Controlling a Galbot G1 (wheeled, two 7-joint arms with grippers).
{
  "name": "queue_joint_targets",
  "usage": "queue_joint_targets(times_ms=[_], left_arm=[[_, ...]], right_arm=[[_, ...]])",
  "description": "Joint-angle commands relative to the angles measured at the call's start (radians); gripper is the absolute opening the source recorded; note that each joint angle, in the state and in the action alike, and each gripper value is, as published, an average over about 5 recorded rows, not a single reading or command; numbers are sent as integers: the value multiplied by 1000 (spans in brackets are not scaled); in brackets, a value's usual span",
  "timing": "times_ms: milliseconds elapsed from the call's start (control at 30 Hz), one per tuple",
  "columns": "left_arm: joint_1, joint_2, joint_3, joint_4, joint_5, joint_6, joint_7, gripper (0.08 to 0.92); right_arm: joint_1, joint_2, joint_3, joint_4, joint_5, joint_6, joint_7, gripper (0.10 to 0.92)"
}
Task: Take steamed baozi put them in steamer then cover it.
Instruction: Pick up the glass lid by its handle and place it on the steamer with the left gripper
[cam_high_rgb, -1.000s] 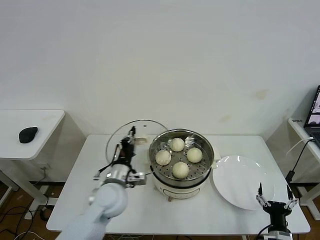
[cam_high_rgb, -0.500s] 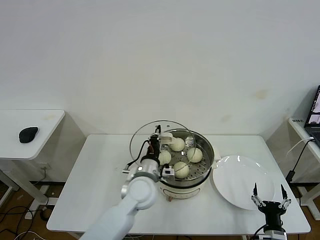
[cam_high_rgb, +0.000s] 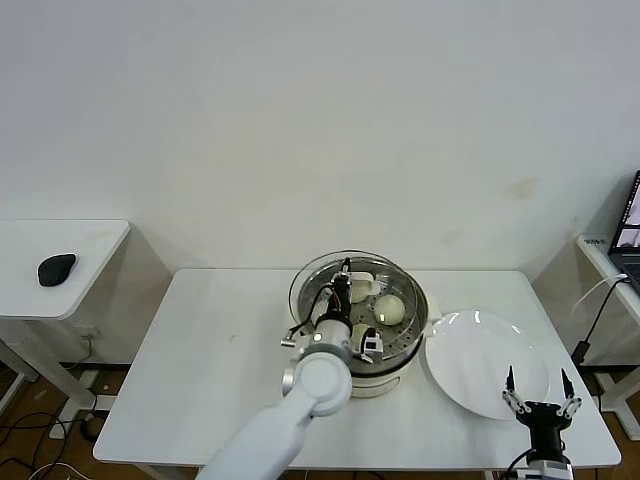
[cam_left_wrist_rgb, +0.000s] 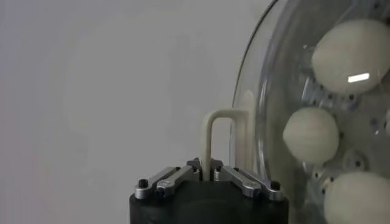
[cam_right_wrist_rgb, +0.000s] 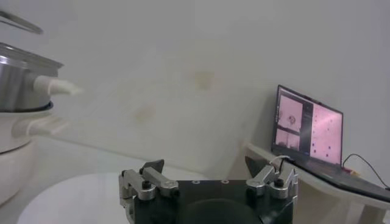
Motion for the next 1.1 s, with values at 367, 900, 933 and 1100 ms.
queue_joint_targets(times_ms=[367,900,933,1100], left_arm=[[6,-50,14,67,35,-1,-1,151],[6,-66,15,75,45,-4,-13,151],[8,-68,14,75,43,-3,-13,151],[15,-70,11,58,35,1,-16,159]], right_arm=[[7,-3,-8,-8,5,-1,1,823],[6,-2,-8,-8,6,0,3,823],[5,-2,-9,-8,6,0,2,823],[4,-1,-11,-8,6,0,2,823]])
